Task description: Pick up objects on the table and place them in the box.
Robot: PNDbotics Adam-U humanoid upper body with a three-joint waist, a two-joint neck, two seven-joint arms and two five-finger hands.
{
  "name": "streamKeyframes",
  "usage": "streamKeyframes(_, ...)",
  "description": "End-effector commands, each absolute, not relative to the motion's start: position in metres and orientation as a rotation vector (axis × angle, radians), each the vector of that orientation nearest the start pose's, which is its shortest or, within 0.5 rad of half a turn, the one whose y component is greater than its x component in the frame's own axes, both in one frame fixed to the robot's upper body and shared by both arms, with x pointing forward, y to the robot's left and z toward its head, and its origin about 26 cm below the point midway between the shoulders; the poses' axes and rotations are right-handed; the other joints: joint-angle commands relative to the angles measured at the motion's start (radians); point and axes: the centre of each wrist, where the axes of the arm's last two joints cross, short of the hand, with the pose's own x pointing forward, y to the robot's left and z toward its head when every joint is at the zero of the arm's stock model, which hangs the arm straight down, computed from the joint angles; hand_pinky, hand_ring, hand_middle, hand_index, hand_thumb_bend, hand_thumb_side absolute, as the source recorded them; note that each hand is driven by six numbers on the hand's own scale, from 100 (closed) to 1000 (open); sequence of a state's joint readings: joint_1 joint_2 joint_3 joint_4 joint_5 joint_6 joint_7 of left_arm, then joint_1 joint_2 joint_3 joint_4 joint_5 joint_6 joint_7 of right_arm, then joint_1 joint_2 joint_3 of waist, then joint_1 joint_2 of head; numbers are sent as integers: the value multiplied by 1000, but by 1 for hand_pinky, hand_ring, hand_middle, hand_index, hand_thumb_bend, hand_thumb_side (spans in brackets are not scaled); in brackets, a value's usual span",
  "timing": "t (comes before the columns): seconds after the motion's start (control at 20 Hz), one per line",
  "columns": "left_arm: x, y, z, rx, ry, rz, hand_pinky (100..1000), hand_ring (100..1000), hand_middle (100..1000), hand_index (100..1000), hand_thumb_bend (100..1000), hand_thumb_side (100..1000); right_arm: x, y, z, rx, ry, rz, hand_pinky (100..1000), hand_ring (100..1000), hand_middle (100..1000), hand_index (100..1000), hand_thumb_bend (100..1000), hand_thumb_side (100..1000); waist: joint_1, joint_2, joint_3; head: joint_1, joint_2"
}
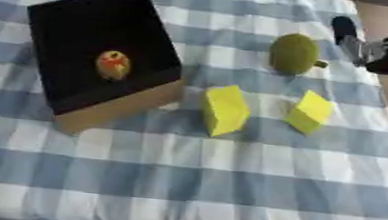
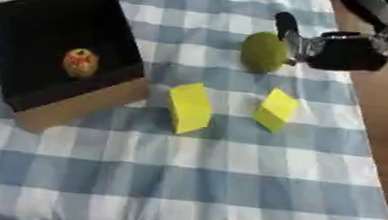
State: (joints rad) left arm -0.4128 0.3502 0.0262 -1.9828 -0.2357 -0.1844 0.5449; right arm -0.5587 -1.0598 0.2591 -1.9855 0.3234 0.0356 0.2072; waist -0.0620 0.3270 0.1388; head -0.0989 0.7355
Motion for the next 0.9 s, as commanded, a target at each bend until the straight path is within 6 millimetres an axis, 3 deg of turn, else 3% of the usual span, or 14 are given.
streamKeyframes(0.05, 307, 258, 242, -782, 3424, -152, 761, 830, 743, 811, 473, 677, 292, -280, 315, -929, -1844, 1642, 858, 872, 824, 920, 100, 524, -7, -14, 3, -5, 0)
streamKeyframes(0.4, 307, 258, 241, -775, 3430, -141, 760, 830, 743, 811, 473, 678, 294, -261, 310, -765, -1705, 1749, 870, 883, 826, 931, 100, 581, -10, -17, 5, -7, 1)
streamKeyframes(0.9, 307, 257, 240, -772, 3434, -136, 761, 830, 744, 810, 472, 678, 296, -229, 307, -657, -1572, 1813, 888, 887, 816, 929, 100, 562, -11, -21, 5, -7, 6)
